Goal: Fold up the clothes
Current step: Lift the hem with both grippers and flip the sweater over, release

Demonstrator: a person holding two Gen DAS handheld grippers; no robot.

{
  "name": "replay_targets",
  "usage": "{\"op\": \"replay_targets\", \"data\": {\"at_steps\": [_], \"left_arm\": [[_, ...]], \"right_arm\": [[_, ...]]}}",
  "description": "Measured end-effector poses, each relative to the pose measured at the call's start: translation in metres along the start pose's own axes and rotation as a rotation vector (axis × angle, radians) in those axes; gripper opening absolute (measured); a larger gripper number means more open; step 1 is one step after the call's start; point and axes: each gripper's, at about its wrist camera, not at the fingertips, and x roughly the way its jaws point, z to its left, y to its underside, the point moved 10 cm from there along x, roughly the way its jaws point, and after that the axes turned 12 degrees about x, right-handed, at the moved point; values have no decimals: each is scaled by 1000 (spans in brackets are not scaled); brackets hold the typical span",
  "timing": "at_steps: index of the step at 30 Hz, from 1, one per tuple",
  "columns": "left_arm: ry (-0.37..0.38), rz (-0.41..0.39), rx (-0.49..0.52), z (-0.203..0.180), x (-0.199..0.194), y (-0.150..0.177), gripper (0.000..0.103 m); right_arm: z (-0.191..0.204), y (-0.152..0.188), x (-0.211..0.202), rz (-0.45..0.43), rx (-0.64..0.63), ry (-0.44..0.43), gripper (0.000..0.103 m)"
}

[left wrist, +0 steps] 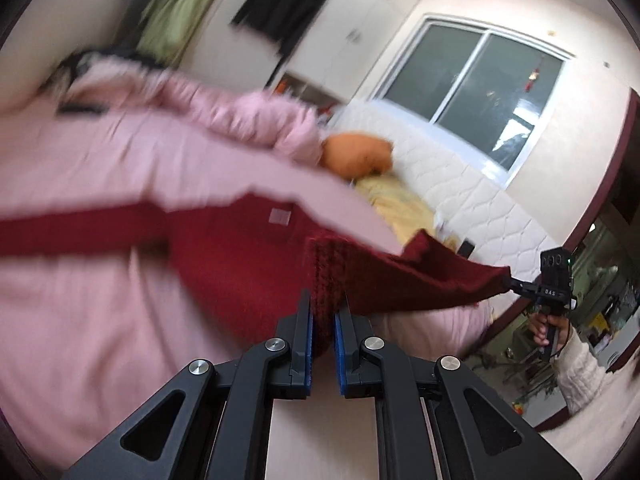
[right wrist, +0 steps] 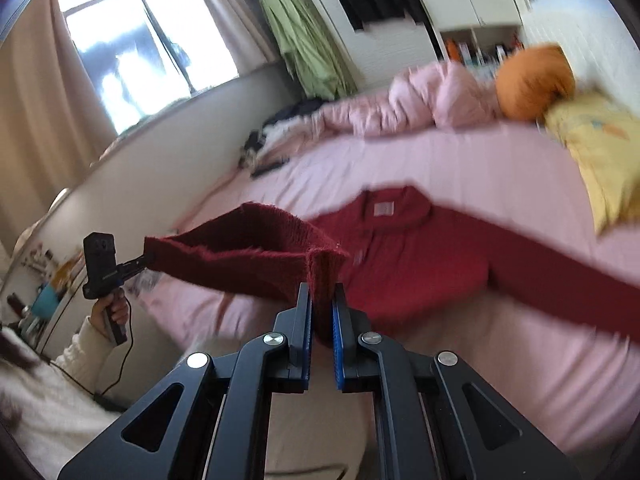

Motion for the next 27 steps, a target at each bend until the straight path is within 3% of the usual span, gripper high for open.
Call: {"op": "replay_targets", "data": {"at_steps": [3,5,8,10,14,17,22,23,24,26,27], "left_arm": [[7,42,-150,14,1,66,10],[-2,48,-217,19,2,93,10],[-17,24,-250,21,-1,103,10],[-23,10,-258,20,-4,106,10],[-64,83,-207,17,-2,111,12],[-100,86,-231,29,-17,114,12],[-235,66,-217,51,-43,92,13],[-265,84,-188,51,-40,83,24],[-289,102,-157,46,-30,71,49],[-327,136,-95,34,-9,48,79],[-289,131,-79,19,8,34,80]], "right_arm": [[-27,59,7,62,133,9,9],[-50,97,20,94,248,19,9],[-66,122,29,95,321,32,9],[-67,130,30,79,306,71,9],[-70,140,31,100,239,167,9],[-81,144,23,109,226,229,11],[-103,118,-13,30,257,376,12],[-103,108,-19,1,266,388,12],[-98,97,-20,-19,268,400,13],[-77,74,-7,-46,240,381,19],[-63,62,3,-60,216,362,29]]}}
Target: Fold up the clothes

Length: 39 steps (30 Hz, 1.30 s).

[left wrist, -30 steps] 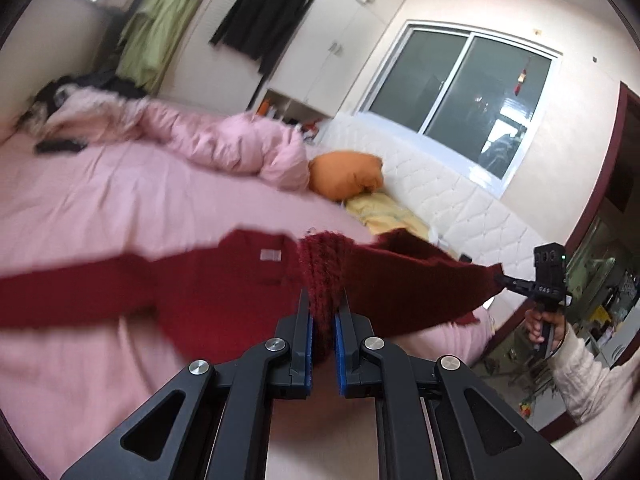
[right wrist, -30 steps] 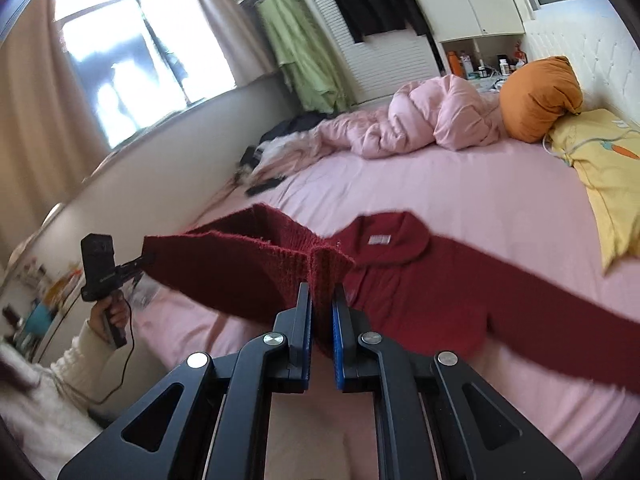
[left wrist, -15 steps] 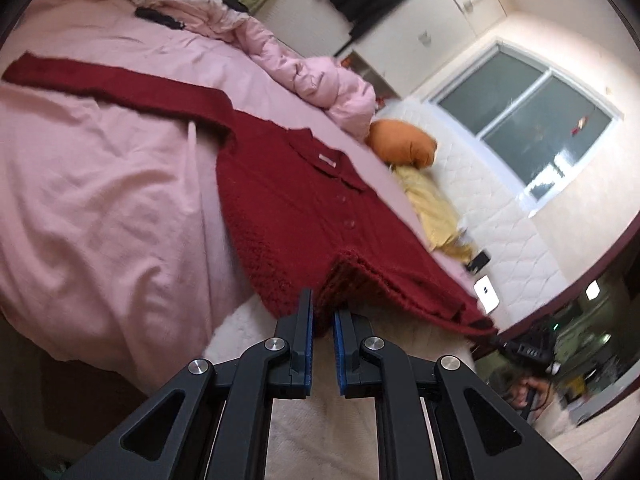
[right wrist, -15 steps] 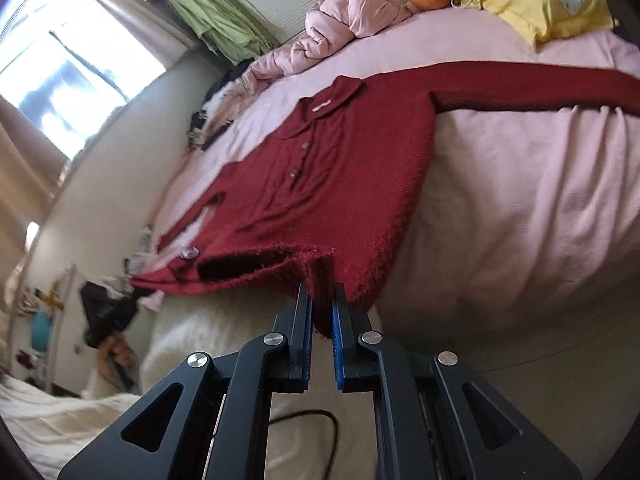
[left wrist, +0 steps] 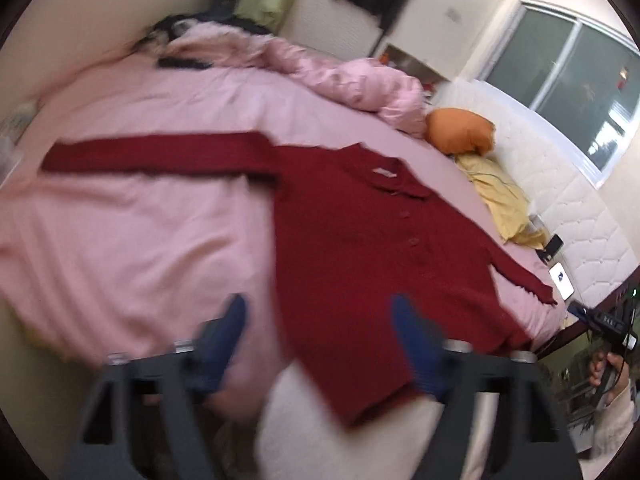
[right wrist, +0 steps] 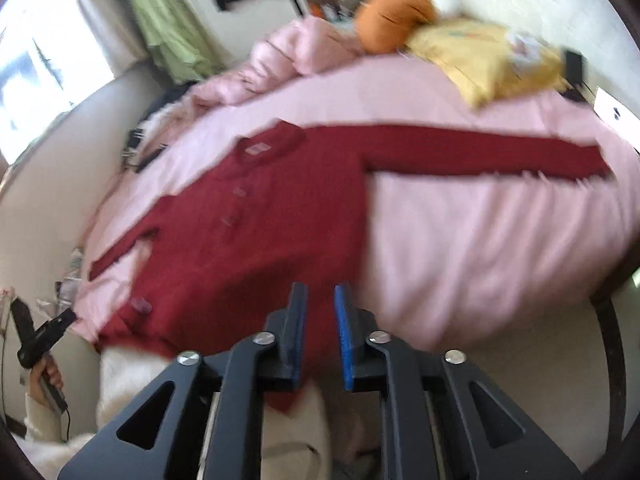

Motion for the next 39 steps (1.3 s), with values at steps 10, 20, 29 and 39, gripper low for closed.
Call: {"op": "replay_targets", "data": {"at_steps": [10,20,29,39], "left_arm": [[-244,-33,136,-81,89,-23,82],[-243,85,25,-52,122,20,85],[-200,94,-8,-57,129,21,85],[-193,93,-13,-56,128,21,85]], "right_arm": [[121,5,103,-137,-40,165,48],[113,30,145,-137,-70,266,48],[120,38,149,-110,-99,274,48],[120,39,152,-97,-94,261,48]]}}
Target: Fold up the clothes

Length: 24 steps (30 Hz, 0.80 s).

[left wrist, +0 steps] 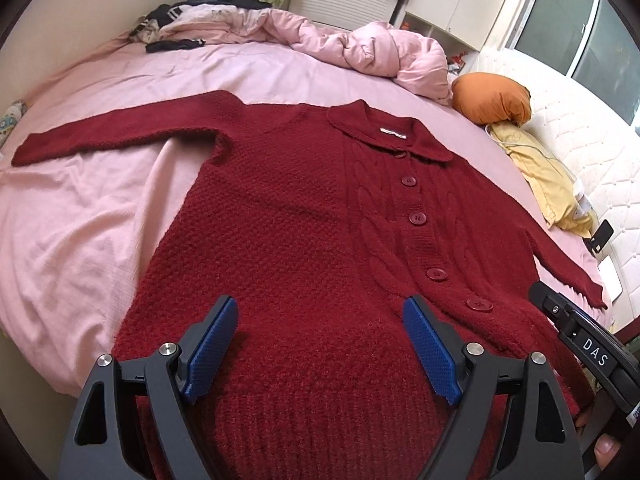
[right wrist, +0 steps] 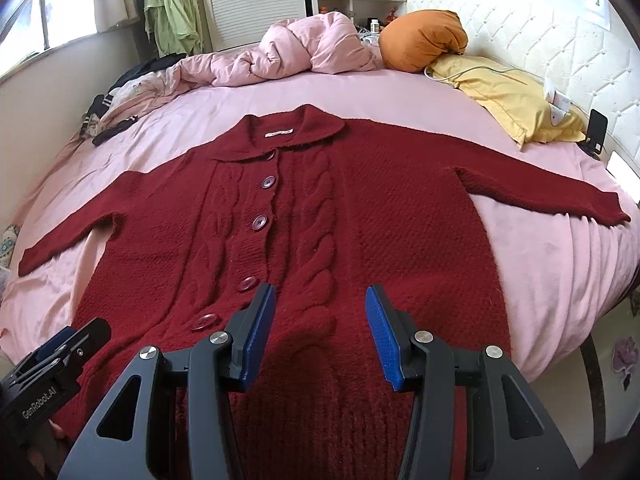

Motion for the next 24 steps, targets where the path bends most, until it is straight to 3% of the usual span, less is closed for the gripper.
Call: {"op": "replay_targets", "data": {"at_steps": [13,15,21,24], "left_arm": [[20,17,-9,1,3,1,85],[28,24,-10,1,4,1,85],[57,39,-25,1,9,1,85],[71,39,-32,-1,10,1,87]], "right_arm": [[0,0,-2,16,36,-49,48],[-1,-1,-2,26,57,-93,48],[-8,-8,-6,105,170,-370,48],[-35,-22,-10,71,208,-426,48]]}}
